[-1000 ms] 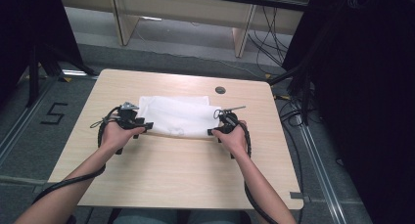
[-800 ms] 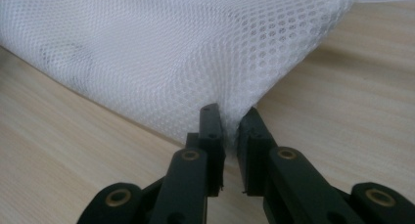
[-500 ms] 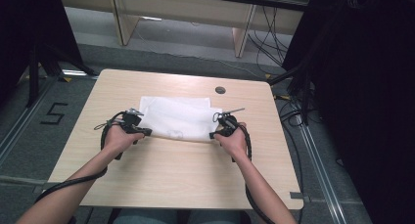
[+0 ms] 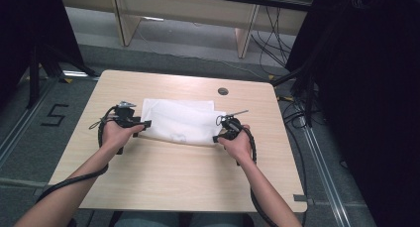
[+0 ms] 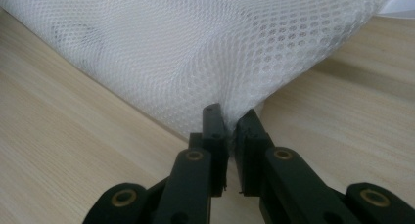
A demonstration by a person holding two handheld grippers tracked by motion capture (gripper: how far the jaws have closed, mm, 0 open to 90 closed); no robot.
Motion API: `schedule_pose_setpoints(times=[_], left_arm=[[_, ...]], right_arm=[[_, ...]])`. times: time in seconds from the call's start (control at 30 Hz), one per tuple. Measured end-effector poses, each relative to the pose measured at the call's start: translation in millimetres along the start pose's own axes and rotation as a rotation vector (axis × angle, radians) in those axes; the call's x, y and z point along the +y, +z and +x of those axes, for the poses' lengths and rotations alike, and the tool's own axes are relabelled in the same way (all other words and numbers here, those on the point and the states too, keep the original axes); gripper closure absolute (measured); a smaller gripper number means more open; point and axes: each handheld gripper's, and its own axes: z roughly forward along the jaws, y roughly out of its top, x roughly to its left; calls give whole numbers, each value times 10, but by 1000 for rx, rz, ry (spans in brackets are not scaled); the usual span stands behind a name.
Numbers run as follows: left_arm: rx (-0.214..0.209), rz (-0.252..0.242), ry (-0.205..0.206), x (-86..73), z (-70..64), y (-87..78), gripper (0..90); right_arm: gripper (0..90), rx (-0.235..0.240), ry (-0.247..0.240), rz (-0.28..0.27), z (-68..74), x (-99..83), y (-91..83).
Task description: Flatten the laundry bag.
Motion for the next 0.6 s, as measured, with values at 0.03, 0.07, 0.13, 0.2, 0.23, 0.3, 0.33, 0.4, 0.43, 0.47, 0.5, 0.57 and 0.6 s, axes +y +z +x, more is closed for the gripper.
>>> schedule_pose_setpoints(times=[0.03, 0.07, 0.13, 0.2, 0.23, 0.3, 0.33, 0.4, 0.43, 0.47, 0.5, 0.57, 0.6], left_arm=[[-5, 24, -8, -8, 6, 42, 467], [-12, 40, -11, -12, 5, 72, 483], [-19, 71, -1, -26, -7, 124, 578], [-19, 90, 36, -31, -37, 141, 631], [-18, 88, 47, -36, -64, 149, 679], [-23, 95, 77, -41, -96, 141, 782], [-30, 111, 92, -38, -107, 127, 802], [-51, 124, 111, -49, -133, 99, 832], [-60, 130, 123, -57, -147, 76, 839], [-69, 134, 130, -71, -163, 51, 843], [-79, 139, 133, -88, -181, 23, 844], [-100, 146, 142, -136, -223, -32, 843], [-109, 152, 153, -161, -248, -60, 843]], right_arm=[[854, 6, 5, 2, -1, 1, -3], [854, -3, 5, -2, 3, 1, -7], [854, -10, 18, -7, 16, -6, -1], [854, -8, 13, 7, 14, -3, -7], [855, -6, 11, 7, 11, -6, -9], [858, -12, 1, 7, -1, -13, -11], [859, -10, 4, 8, -3, -16, -16], [860, -10, 4, 12, -8, -33, -28], [860, -6, 17, 21, 5, -42, -42], [860, -8, 15, 22, 4, -52, -53], [859, -2, -2, 20, -4, -93, -83], [859, -4, 28, 33, 19, -114, -105], [859, 11, -2, 29, -6, -144, -124]])
